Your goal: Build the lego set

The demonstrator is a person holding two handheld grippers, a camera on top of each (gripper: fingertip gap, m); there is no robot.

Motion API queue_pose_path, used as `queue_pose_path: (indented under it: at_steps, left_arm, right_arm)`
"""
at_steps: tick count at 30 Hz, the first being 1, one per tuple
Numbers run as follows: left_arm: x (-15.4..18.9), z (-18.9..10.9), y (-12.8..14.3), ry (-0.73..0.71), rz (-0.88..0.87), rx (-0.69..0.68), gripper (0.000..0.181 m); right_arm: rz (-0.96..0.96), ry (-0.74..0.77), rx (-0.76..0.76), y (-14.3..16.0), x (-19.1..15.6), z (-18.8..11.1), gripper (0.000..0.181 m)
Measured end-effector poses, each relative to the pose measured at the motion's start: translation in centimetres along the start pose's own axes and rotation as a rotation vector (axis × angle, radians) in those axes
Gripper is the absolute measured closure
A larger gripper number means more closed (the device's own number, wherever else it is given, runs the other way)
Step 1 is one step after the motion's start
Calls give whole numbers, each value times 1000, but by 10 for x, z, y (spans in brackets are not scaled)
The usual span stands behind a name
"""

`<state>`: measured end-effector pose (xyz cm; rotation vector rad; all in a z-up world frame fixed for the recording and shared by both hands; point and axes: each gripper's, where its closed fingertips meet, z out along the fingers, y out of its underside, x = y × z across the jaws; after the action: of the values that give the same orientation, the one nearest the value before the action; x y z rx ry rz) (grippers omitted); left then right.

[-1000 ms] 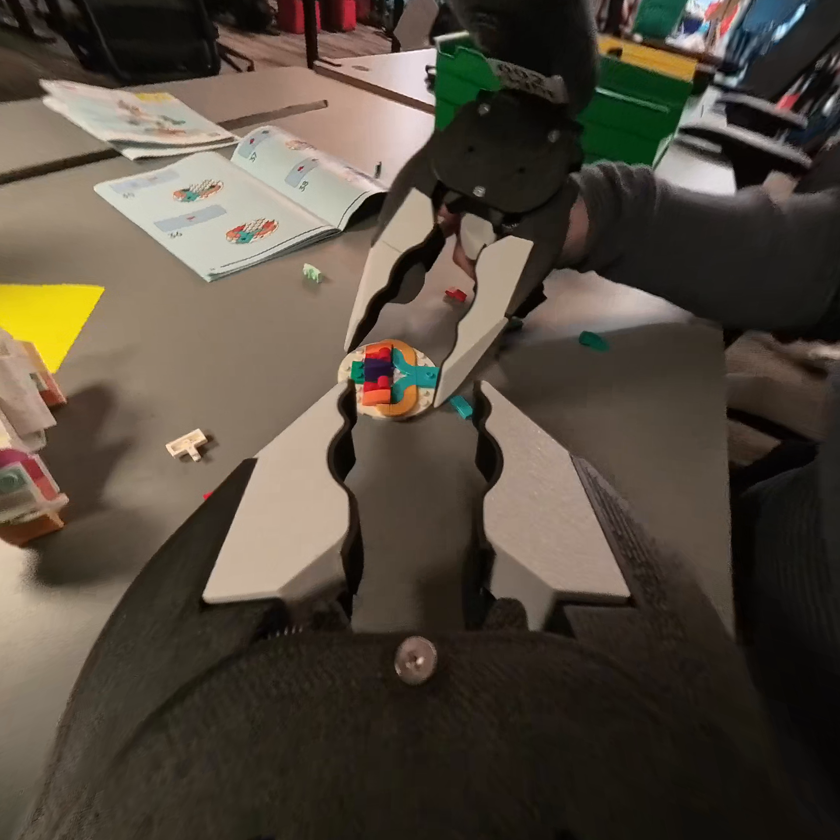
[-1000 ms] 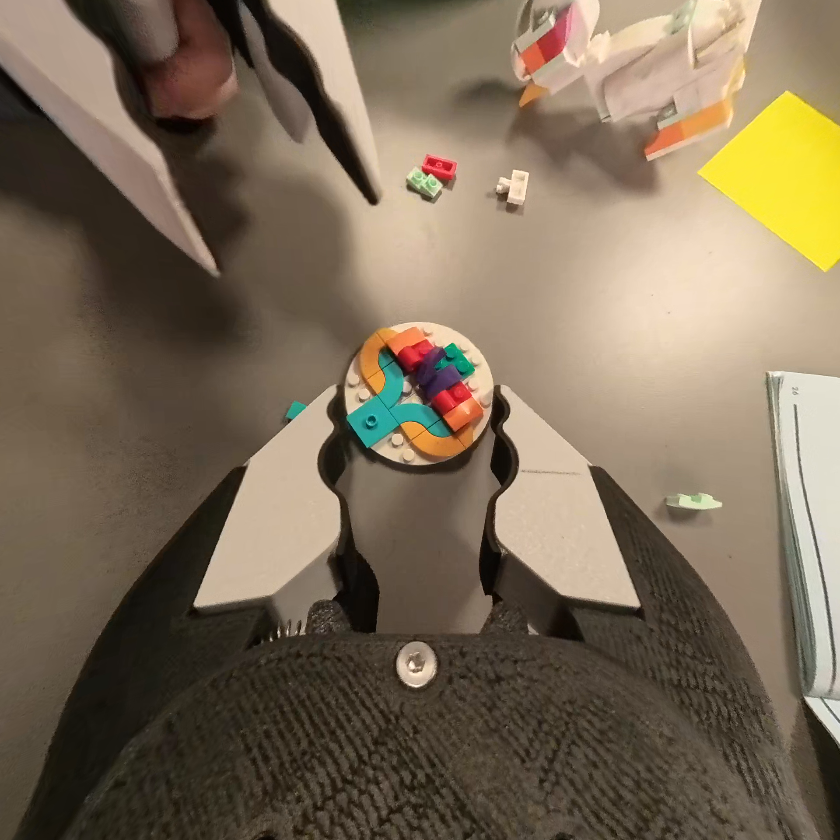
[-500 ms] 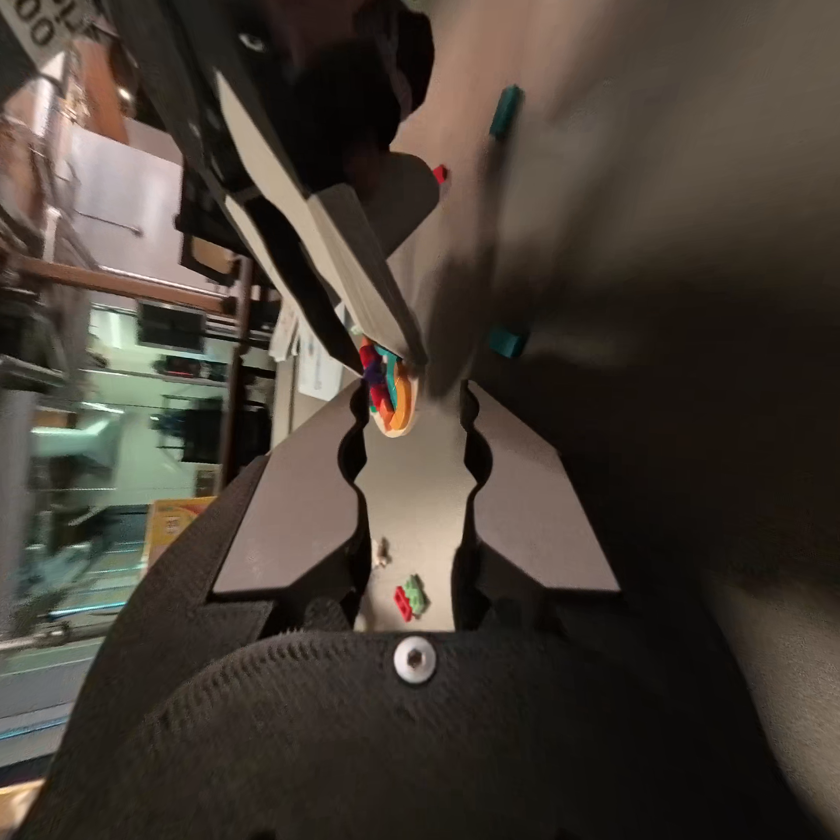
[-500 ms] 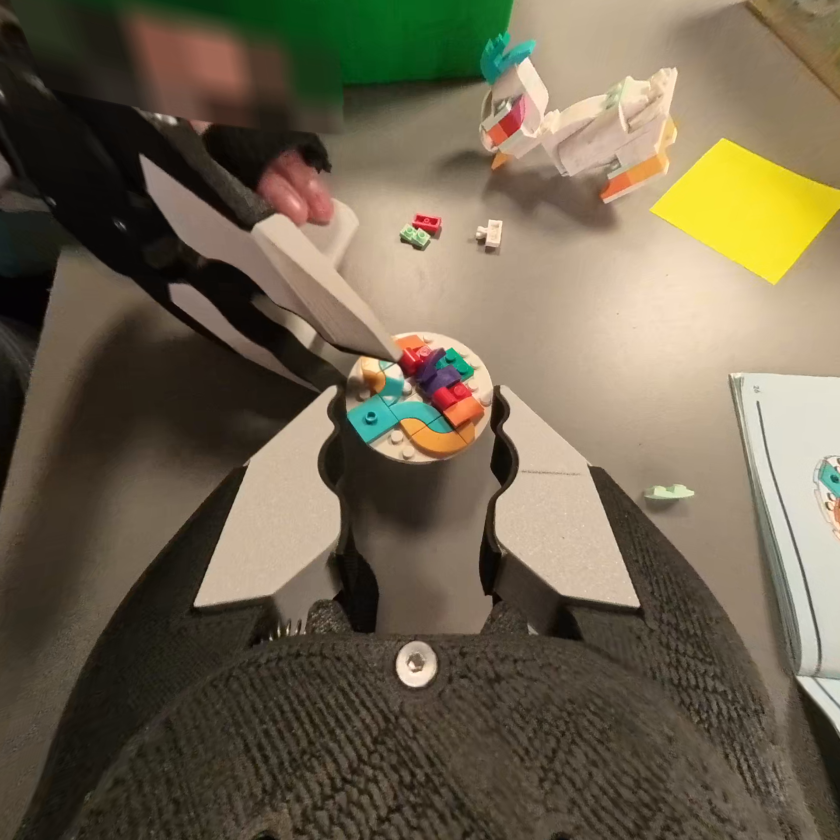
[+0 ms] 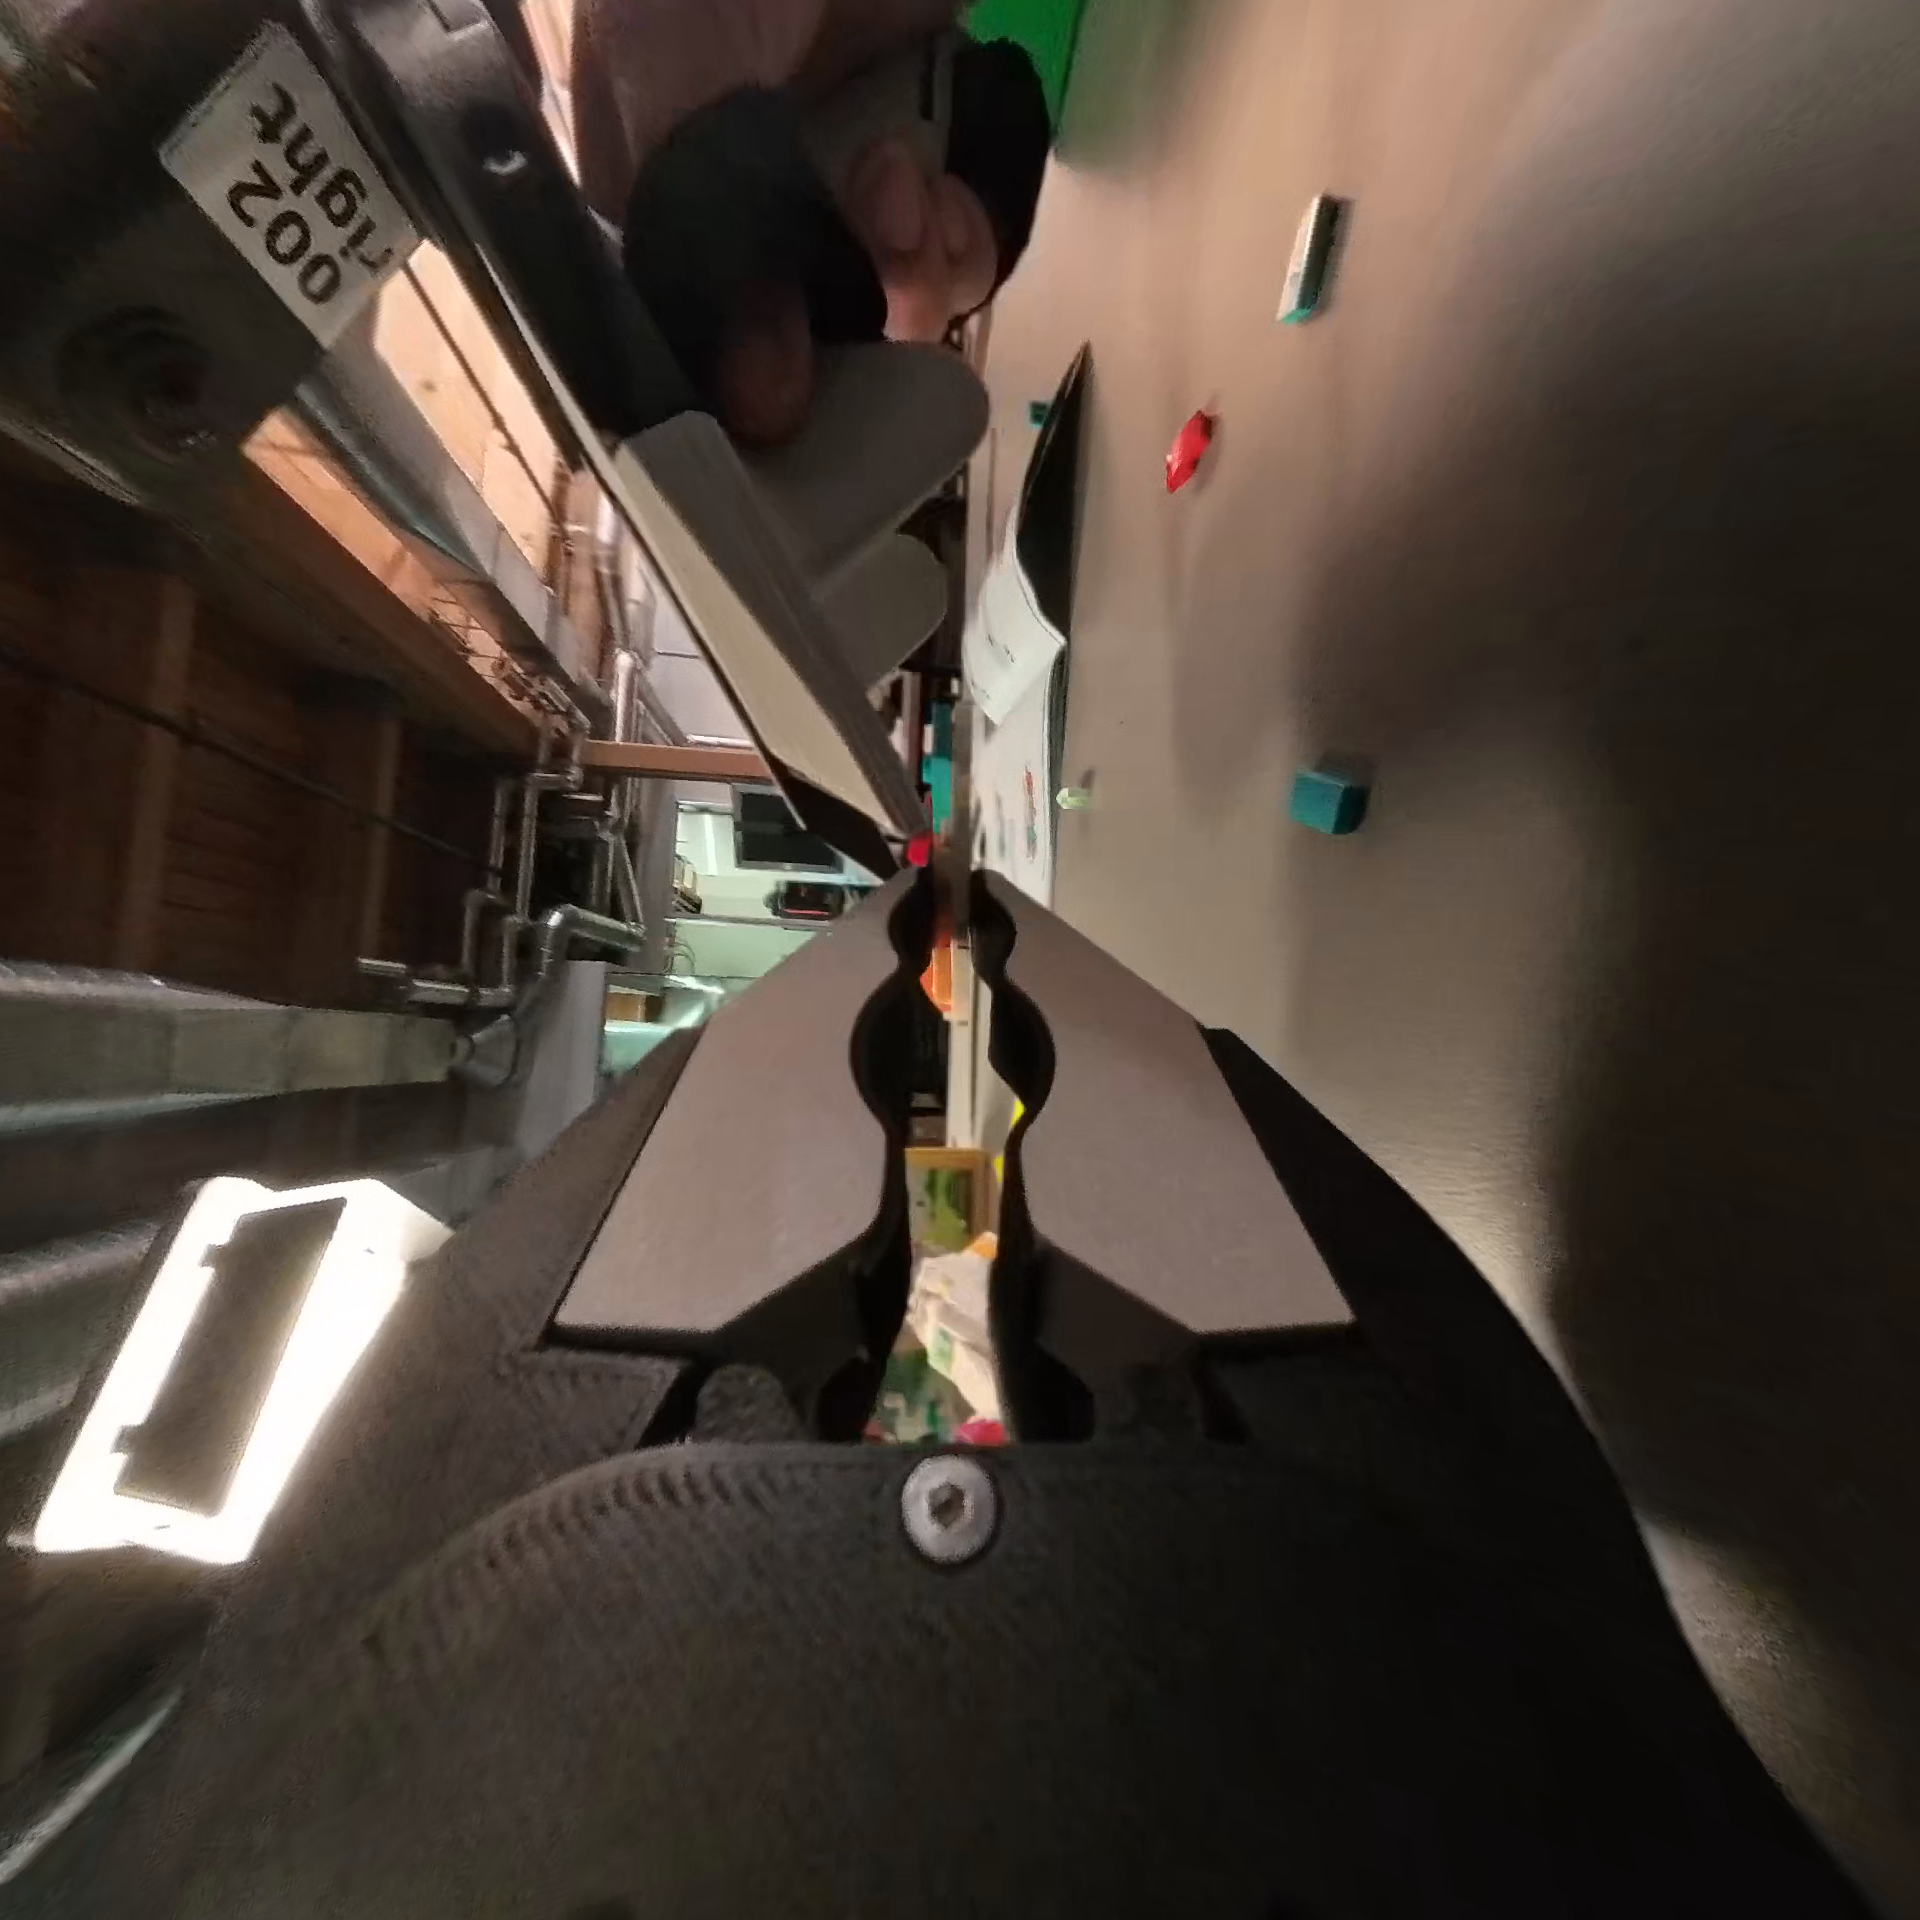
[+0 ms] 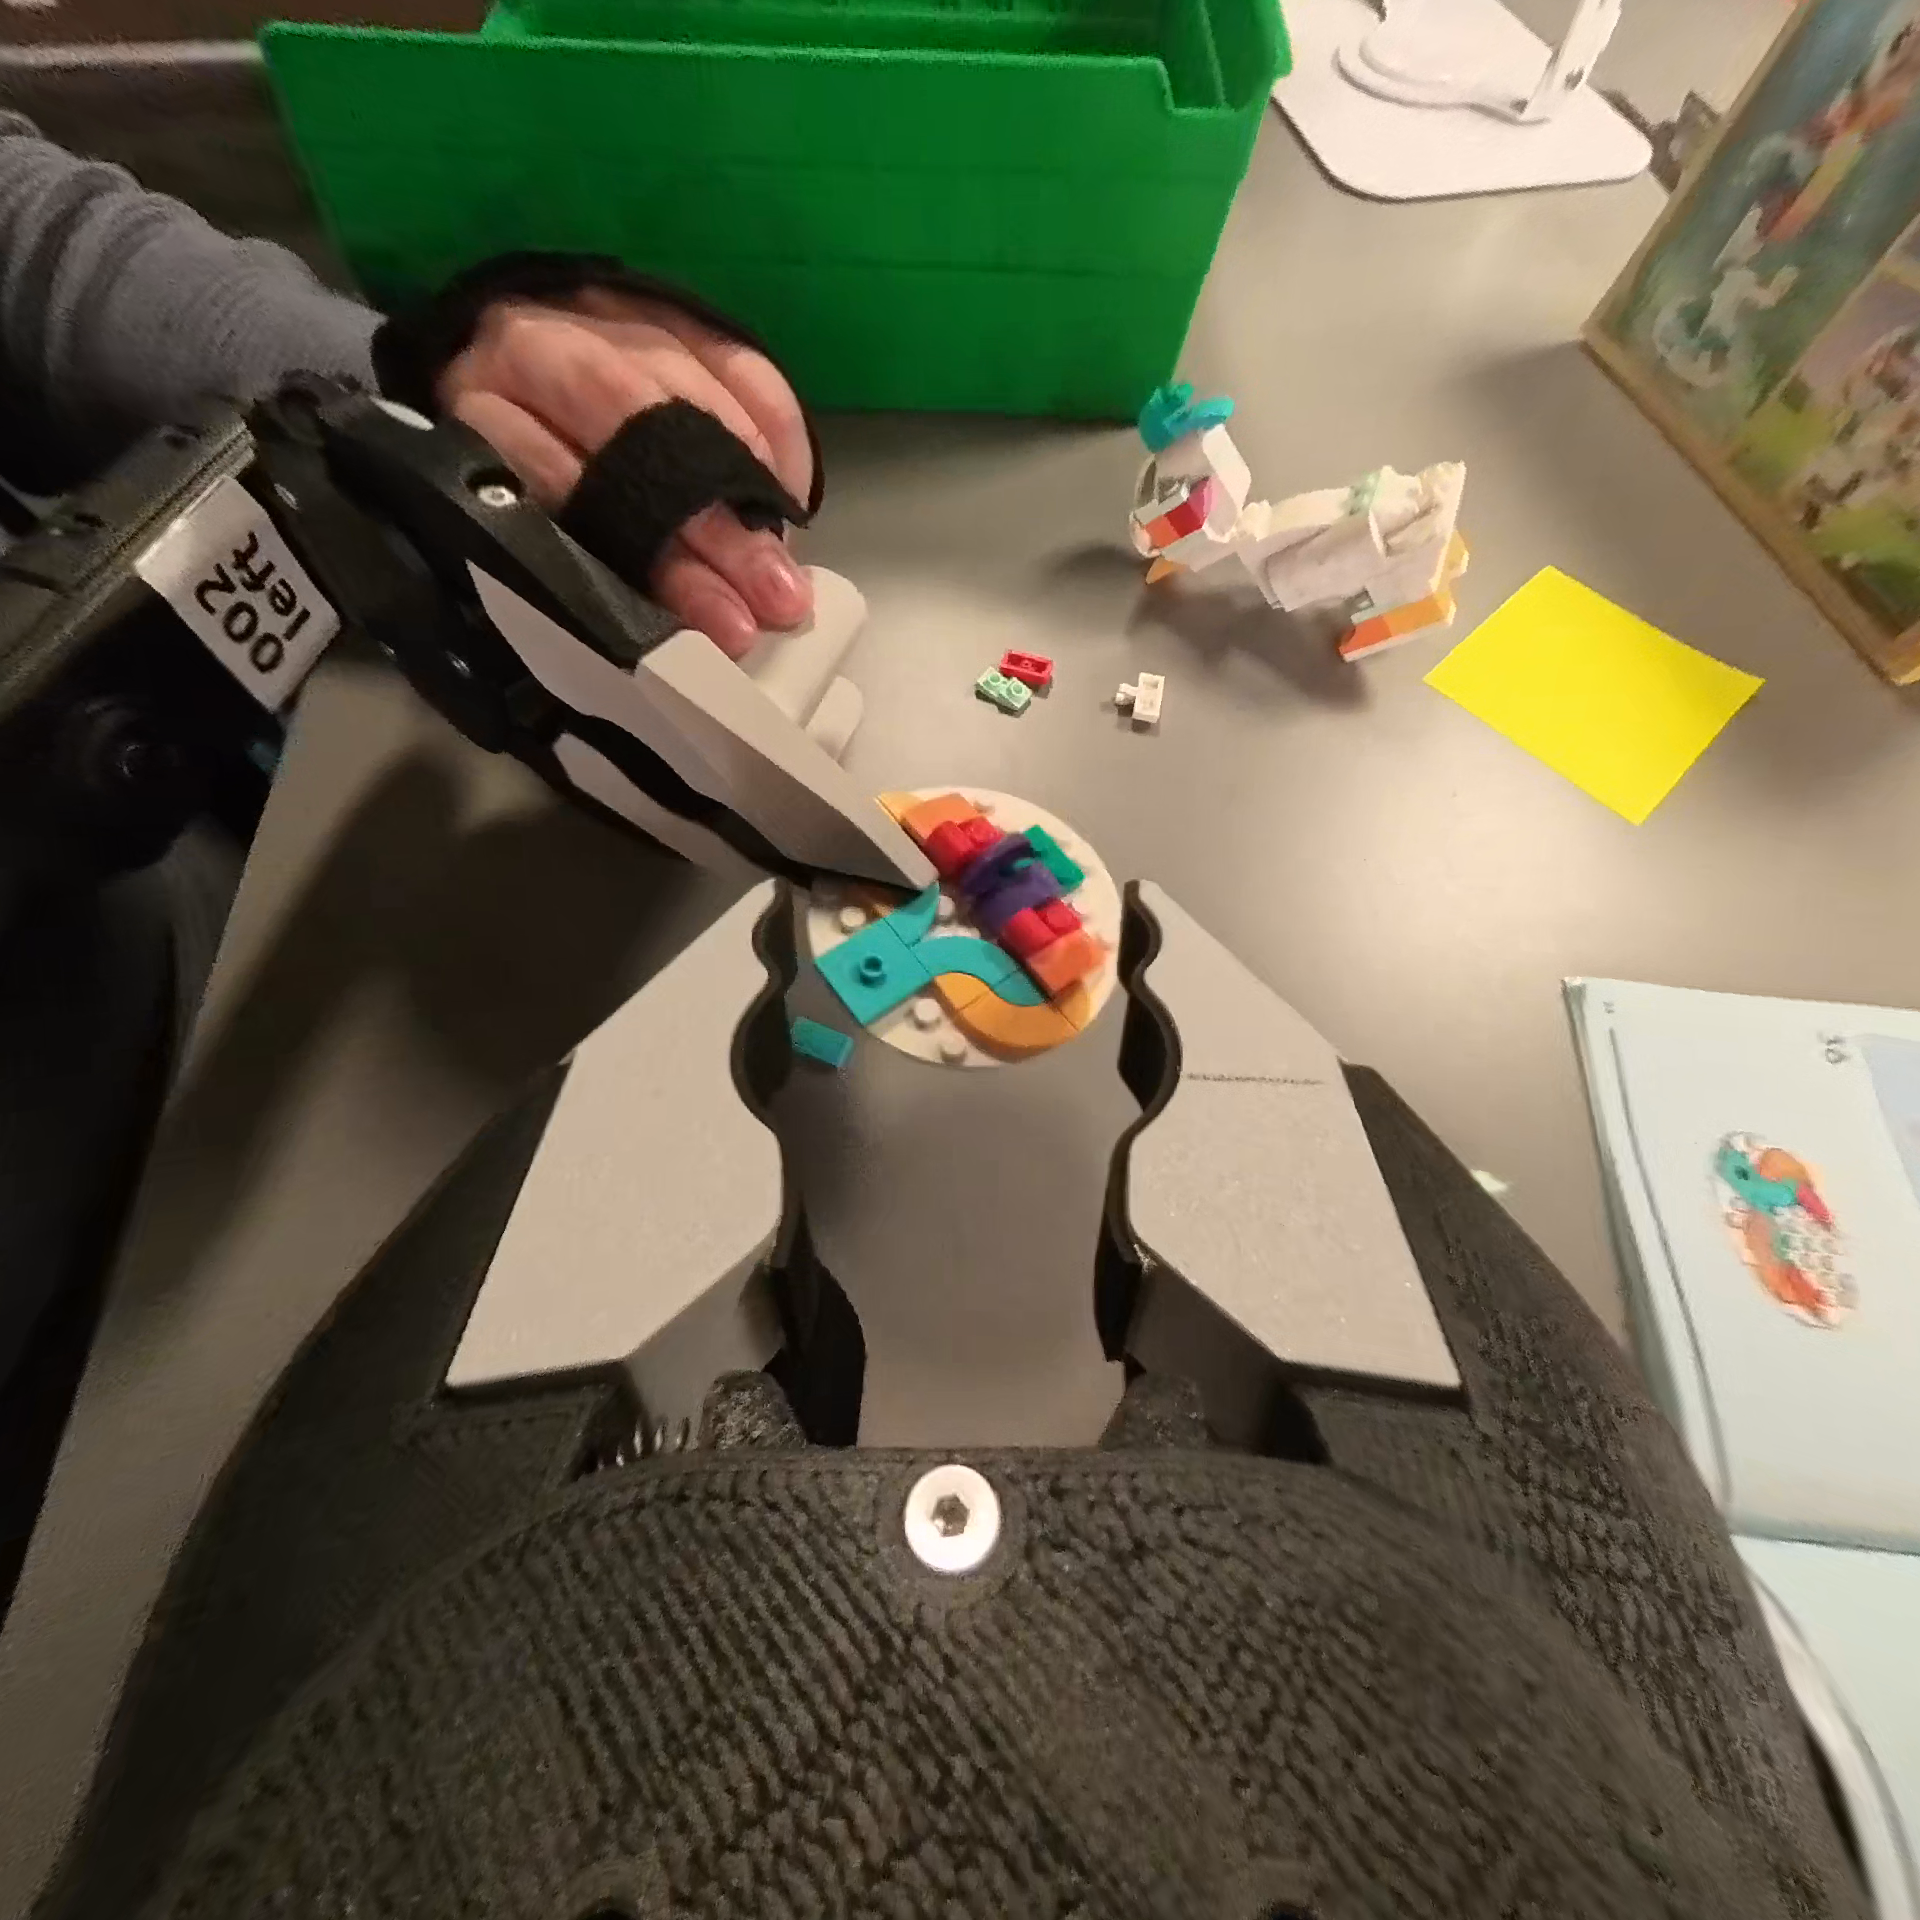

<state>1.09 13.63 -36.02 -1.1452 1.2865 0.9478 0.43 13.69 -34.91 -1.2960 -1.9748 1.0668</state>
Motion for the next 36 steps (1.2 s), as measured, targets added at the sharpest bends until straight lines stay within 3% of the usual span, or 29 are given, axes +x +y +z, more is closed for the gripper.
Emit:
queue_pose_path:
  at_steps: [3,6,11,24,29,36]
  left_arm:
    - [-2,-1,-7,-14,27,33,177]
    - [-3,-3,-16,-29,50,77,177]
    - [0,-6,-29,-33,74,127,177]
    - [2,-8,-33,-27,83,151,176]
    - [1,-9,-34,-36,82,155,176]
    - [-3,-10,-35,-58,80,163,176]
  right_arm:
    - [-72,1,20,-5,-1,-11,120]
    - [-160,-76,28,-10,-12,-22,138]
    - [-265,-148,-109,-1,-18,-21,159]
    - [-328,-195,-269,9,-21,-13,167]
    - [-309,-224,-236,7,-22,-15,171]
    - [-160,-353,-49,-1,-22,-19,176]
